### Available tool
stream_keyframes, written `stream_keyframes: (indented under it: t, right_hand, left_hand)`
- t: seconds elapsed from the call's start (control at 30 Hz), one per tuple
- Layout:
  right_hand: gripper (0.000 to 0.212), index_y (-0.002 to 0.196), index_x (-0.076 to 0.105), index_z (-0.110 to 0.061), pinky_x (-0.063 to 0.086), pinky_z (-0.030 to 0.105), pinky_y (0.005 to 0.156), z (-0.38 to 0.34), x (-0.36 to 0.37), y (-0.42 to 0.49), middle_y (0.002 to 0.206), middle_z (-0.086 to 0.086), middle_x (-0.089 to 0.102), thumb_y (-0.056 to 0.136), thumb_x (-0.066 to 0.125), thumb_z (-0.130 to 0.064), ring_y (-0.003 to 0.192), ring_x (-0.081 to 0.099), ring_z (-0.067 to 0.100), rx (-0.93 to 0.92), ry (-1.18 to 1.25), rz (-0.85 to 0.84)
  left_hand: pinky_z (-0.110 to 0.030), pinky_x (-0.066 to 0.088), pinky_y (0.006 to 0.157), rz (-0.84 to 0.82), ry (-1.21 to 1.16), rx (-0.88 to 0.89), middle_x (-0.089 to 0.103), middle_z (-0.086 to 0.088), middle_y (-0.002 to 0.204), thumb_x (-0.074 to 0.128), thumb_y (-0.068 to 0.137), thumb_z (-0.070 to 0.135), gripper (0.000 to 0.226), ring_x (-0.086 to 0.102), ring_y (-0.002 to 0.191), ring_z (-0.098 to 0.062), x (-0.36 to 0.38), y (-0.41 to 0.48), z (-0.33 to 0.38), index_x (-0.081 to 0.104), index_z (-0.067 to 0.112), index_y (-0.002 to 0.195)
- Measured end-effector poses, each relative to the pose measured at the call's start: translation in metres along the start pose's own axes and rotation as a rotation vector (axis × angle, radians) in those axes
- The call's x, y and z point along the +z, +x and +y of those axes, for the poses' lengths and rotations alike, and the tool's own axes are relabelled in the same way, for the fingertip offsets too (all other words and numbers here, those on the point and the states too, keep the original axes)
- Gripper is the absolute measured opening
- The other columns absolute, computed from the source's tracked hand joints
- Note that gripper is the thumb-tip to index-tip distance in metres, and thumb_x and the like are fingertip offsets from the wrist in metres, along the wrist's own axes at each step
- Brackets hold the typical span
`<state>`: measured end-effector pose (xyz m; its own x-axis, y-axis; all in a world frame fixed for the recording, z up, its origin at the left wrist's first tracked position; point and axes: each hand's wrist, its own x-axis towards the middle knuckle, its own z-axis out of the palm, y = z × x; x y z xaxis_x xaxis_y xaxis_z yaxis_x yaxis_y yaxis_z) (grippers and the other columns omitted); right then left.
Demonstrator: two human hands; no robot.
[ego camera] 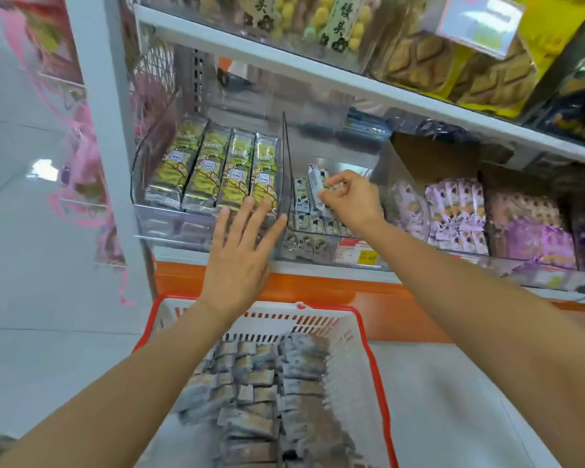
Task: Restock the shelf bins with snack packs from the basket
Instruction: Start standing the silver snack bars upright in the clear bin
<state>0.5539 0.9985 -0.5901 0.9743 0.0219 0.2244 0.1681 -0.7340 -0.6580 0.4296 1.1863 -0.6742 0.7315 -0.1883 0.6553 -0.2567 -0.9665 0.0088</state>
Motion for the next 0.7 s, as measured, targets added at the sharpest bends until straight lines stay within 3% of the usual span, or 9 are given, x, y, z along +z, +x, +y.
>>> stream_keyframes:
  t: [0.13, 0.23, 0.37, 0.47, 0.57, 0.7]
  right_hand:
    - [0.021, 0.101, 0.068, -0.018, 0.056, 0.034, 0.076, -0.004, 0.022, 0.030, 0.078, 0.006, 0.069, 0.082, 0.074, -0.024, 0.076, 0.068, 0.020, 0.016, -0.116, -0.008]
    - [0.022, 0.104, 0.068, -0.015, 0.046, 0.025, 0.071, -0.007, 0.036, 0.045, 0.083, 0.002, 0.064, 0.084, 0.073, -0.024, 0.079, 0.062, 0.017, 0.011, -0.208, -0.030]
    - [0.019, 0.101, 0.069, -0.009, 0.047, 0.028, 0.077, -0.013, 0.043, 0.053, 0.083, 0.003, 0.060, 0.085, 0.070, -0.018, 0.078, 0.057, 0.017, -0.016, -0.348, -0.056]
    - [0.015, 0.095, 0.071, 0.000, 0.040, 0.025, 0.065, -0.011, 0.050, 0.053, 0.075, 0.005, 0.058, 0.086, 0.066, -0.011, 0.061, 0.049, 0.011, 0.015, -0.378, -0.063]
    - [0.016, 0.090, 0.069, 0.005, 0.037, 0.025, 0.063, -0.009, 0.055, 0.050, 0.071, 0.008, 0.055, 0.085, 0.067, -0.011, 0.063, 0.048, 0.016, 0.024, -0.361, -0.041]
    - [0.009, 0.091, 0.064, -0.007, 0.036, 0.021, 0.050, -0.011, 0.046, 0.049, 0.065, -0.001, 0.049, 0.088, 0.068, -0.015, 0.055, 0.045, 0.008, 0.031, -0.275, -0.126]
  left_hand:
    - [-0.050, 0.000, 0.120, 0.068, 0.031, 0.028, 0.027, -0.014, 0.157, 0.064, 0.075, 0.015, 0.080, 0.022, 0.145, -0.033, 0.009, 0.001, -0.005, 0.033, 0.016, 0.148]
    - [-0.048, 0.000, 0.120, 0.106, 0.034, 0.030, 0.026, -0.012, 0.154, 0.052, 0.079, 0.016, 0.070, 0.024, 0.144, -0.032, 0.012, 0.002, -0.005, 0.035, 0.018, 0.146]
    - [-0.047, -0.001, 0.121, 0.117, 0.028, 0.015, 0.026, -0.010, 0.153, 0.044, 0.081, 0.016, 0.064, 0.025, 0.143, -0.031, 0.014, 0.003, -0.003, 0.037, 0.019, 0.145]
    - [-0.046, -0.003, 0.121, 0.109, 0.021, 0.004, 0.027, -0.010, 0.153, 0.046, 0.080, 0.016, 0.065, 0.024, 0.143, -0.031, 0.015, 0.004, -0.002, 0.038, 0.019, 0.144]
    - [-0.046, -0.003, 0.121, 0.099, 0.019, 0.004, 0.027, -0.010, 0.153, 0.048, 0.080, 0.015, 0.065, 0.023, 0.143, -0.031, 0.015, 0.004, -0.002, 0.039, 0.019, 0.144]
    - [-0.047, -0.001, 0.121, 0.071, 0.024, 0.009, 0.027, -0.010, 0.153, 0.056, 0.078, 0.013, 0.069, 0.023, 0.144, -0.031, 0.011, 0.004, -0.002, 0.038, 0.019, 0.144]
